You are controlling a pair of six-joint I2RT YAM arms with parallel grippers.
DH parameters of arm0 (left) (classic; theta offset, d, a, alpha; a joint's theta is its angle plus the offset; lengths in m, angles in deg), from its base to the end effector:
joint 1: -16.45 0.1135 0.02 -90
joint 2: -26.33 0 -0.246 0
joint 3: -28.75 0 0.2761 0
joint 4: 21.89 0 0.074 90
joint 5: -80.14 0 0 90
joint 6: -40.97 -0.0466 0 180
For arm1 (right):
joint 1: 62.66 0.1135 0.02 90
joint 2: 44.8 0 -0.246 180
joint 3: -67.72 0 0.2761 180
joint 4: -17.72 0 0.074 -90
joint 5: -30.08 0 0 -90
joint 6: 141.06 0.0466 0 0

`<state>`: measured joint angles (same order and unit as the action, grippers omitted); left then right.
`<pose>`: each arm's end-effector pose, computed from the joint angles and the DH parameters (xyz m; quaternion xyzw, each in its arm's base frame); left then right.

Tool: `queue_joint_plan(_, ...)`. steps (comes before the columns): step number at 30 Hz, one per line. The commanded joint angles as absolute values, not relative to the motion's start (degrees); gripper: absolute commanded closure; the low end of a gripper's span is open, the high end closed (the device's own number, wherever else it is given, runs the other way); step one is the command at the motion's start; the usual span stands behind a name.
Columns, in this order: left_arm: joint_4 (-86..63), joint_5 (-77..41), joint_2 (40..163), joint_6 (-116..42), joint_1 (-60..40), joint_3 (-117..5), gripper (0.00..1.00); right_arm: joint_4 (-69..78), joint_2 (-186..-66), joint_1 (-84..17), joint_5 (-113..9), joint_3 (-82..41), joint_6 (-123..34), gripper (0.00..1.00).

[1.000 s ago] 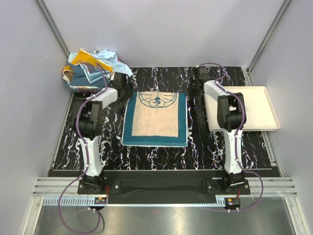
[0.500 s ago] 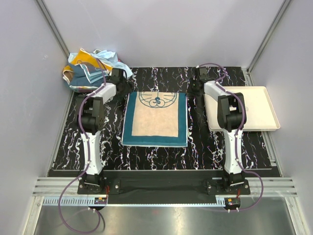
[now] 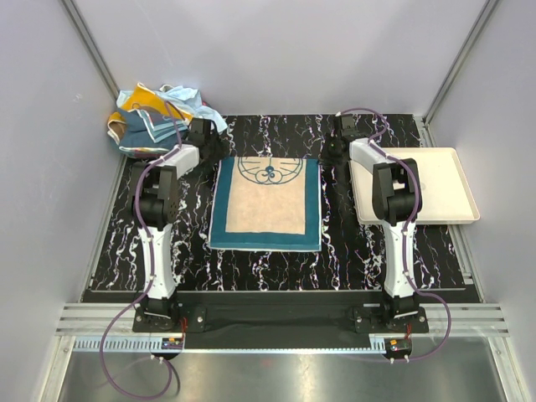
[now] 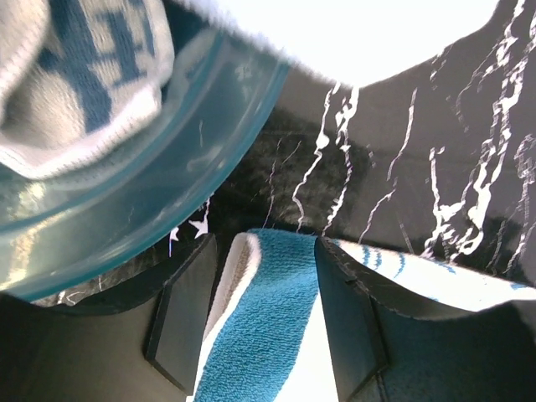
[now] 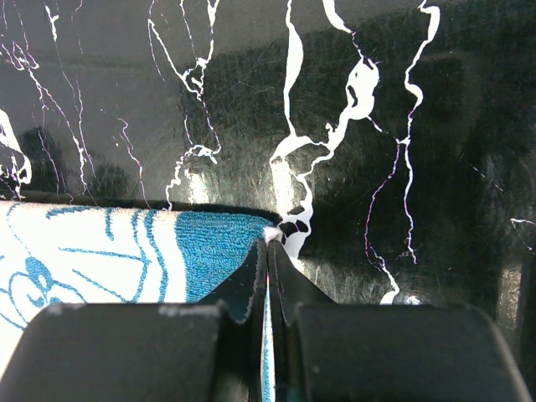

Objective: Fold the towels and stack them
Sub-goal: Fold the towel

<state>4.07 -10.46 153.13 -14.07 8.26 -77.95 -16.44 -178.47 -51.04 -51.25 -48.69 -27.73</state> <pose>0.5051 -0.0732 0.1288 -0.2128 0.9026 -0.1421 0.3461 0.5162 0.1133 0.1157 0.0712 0.9388 0.1670 0.2928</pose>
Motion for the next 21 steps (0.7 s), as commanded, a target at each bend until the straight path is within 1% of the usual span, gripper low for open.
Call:
queue_joint_plan(1, 0.2, -12.1, 150.1, -14.5, 8.4, -77.4, 0.44, -15.8, -177.1, -51.3, -51.2, -49.5, -28.5, 0.96)
queue_joint_plan(5, 1.4, -11.4, 149.6, -15.3, 8.4, -76.7, 0.45, -15.9, -176.7, -51.3, -51.6, -49.4, -28.7, 0.96)
queue_joint_plan(11, -2.0, -11.4, 146.7, -15.4, 8.4, -72.3, 0.45, -16.0, -176.7, -51.5, -51.4, -49.6, -28.6, 0.96)
queue_joint_plan(17, -7.4, -12.9, 143.5, -15.5, 8.7, -68.9, 0.40, -16.1, -176.8, -51.4, -51.5, -49.8, -28.6, 0.96)
queue_joint_plan(21, -6.8, -13.0, 143.0, -16.2, 8.6, -68.8, 0.40, -16.2, -176.7, -51.5, -51.4, -49.9, -28.7, 0.96)
